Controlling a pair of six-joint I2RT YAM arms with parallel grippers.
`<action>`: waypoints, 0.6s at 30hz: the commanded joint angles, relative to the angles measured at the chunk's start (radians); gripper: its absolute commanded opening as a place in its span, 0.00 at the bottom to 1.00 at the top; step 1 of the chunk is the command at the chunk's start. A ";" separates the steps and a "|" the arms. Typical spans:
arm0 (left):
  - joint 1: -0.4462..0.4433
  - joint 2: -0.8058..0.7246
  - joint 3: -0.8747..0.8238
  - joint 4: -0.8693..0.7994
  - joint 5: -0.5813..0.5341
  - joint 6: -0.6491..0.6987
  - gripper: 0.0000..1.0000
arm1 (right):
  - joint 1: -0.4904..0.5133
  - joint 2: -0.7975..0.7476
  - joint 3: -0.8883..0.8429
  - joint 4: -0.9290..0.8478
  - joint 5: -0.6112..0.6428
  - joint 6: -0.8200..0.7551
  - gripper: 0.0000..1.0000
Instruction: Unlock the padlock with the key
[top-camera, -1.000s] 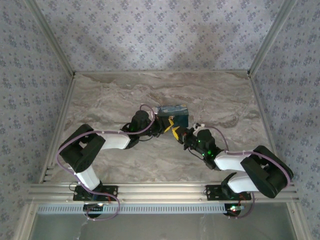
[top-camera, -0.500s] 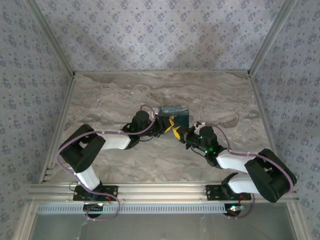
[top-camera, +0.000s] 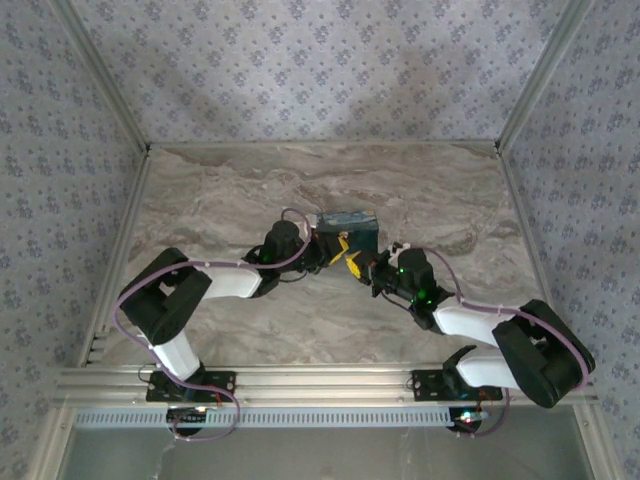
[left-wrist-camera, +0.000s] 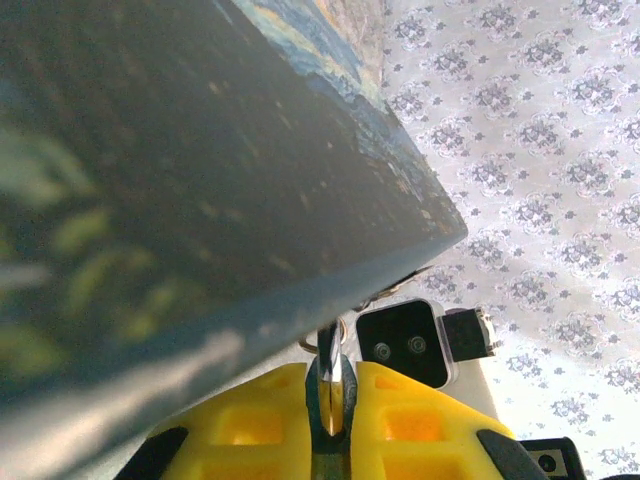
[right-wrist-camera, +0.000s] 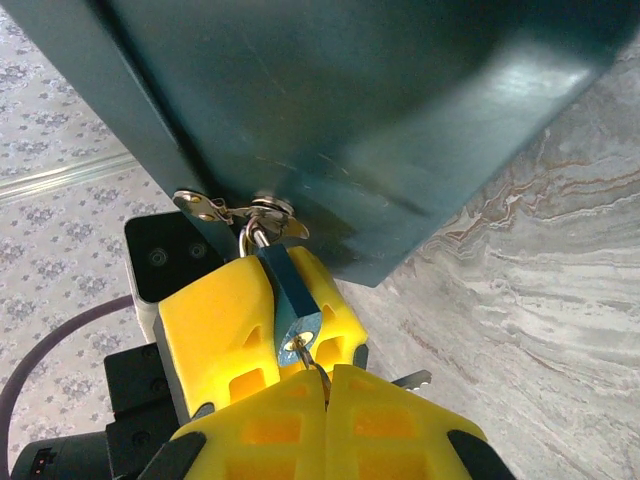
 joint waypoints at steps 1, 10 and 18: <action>-0.016 0.010 0.001 -0.067 0.044 0.033 0.01 | -0.039 -0.016 0.071 -0.009 0.072 -0.012 0.00; -0.019 0.011 -0.002 -0.053 0.039 0.029 0.01 | -0.022 0.045 0.039 0.159 0.140 0.106 0.00; -0.020 0.016 -0.004 -0.020 0.041 0.015 0.01 | -0.005 0.121 0.017 0.251 0.131 0.178 0.00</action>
